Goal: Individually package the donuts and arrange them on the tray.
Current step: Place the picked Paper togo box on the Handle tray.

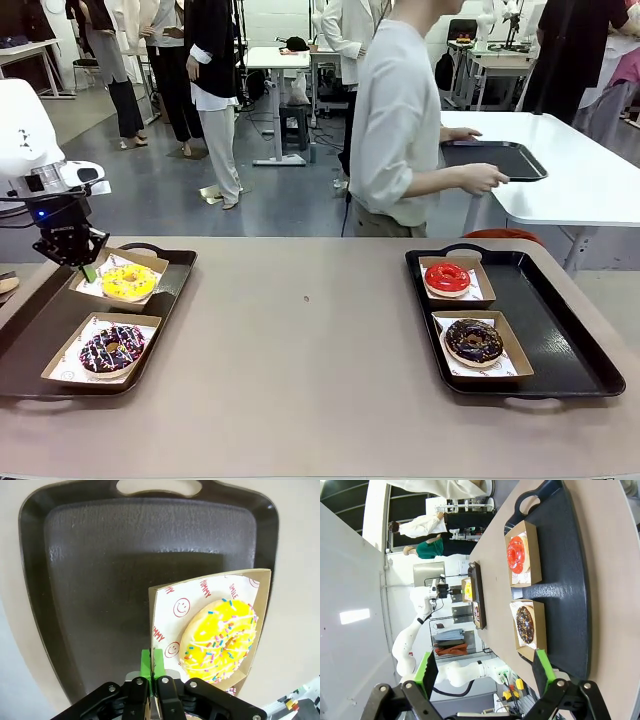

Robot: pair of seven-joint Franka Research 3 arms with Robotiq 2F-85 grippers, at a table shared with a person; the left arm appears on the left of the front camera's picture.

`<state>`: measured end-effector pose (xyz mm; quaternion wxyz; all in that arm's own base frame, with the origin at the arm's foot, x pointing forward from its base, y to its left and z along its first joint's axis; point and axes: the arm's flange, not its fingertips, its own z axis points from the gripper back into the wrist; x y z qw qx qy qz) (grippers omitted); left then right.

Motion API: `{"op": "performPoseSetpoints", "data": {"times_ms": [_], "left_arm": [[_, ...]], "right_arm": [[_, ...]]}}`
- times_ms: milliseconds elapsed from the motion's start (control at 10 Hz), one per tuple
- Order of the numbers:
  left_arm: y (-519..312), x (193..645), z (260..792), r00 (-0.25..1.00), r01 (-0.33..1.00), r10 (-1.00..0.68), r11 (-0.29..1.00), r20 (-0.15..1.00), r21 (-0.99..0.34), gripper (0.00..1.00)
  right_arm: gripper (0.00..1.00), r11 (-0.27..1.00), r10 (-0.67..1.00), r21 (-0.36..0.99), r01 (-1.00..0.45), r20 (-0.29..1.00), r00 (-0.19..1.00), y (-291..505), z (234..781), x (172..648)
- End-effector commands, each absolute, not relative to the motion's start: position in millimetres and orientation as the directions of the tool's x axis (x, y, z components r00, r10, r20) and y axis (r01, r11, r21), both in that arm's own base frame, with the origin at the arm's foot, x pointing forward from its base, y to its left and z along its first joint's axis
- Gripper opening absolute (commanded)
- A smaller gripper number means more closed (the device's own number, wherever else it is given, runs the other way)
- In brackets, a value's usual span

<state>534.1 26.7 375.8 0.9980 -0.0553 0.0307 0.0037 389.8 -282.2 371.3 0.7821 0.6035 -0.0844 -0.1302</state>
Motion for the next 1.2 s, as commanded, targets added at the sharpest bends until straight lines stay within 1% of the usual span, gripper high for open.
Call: {"op": "performPoseSetpoints", "data": {"times_ms": [0, 400, 800, 900, 1000, 1100], "left_arm": [[44, 545, 372, 0.996, -0.004, -0.009, 0.989, -0.093, -0.146, 0.01], [59, 557, 363, 0.997, -0.003, -0.008, 0.989, -0.077, -0.146, 0.01], [55, 565, 354, 0.997, 0.019, -0.028, 0.992, -0.069, -0.124, 0.01], [55, 565, 353, 0.997, 0.018, -0.027, 0.992, -0.067, -0.124, 0.38], [55, 565, 353, 0.998, 0.018, -0.026, 0.992, -0.063, -0.124, 0.61], [55, 565, 354, 0.998, 0.018, -0.025, 0.993, -0.062, -0.116, 0.97]], "right_arm": [[1.00, 0.238, -0.306, 0.966, 0.104, -0.027, 0.952, -282, 371, 389], [1.00, 0.238, -0.306, 0.966, 0.104, -0.027, 0.952, -282, 371, 389], [1.00, 0.238, -0.306, 0.966, 0.104, -0.027, 0.952, -282, 371, 389], [1.00, 0.238, -0.306, 0.966, 0.104, -0.027, 0.952, -282, 371, 389], [1.00, 0.238, -0.306, 0.966, 0.104, -0.027, 0.952, -282, 371, 389], [1.00, 0.238, -0.306, 0.966, 0.104, -0.027, 0.952, -282, 371, 389]]}}
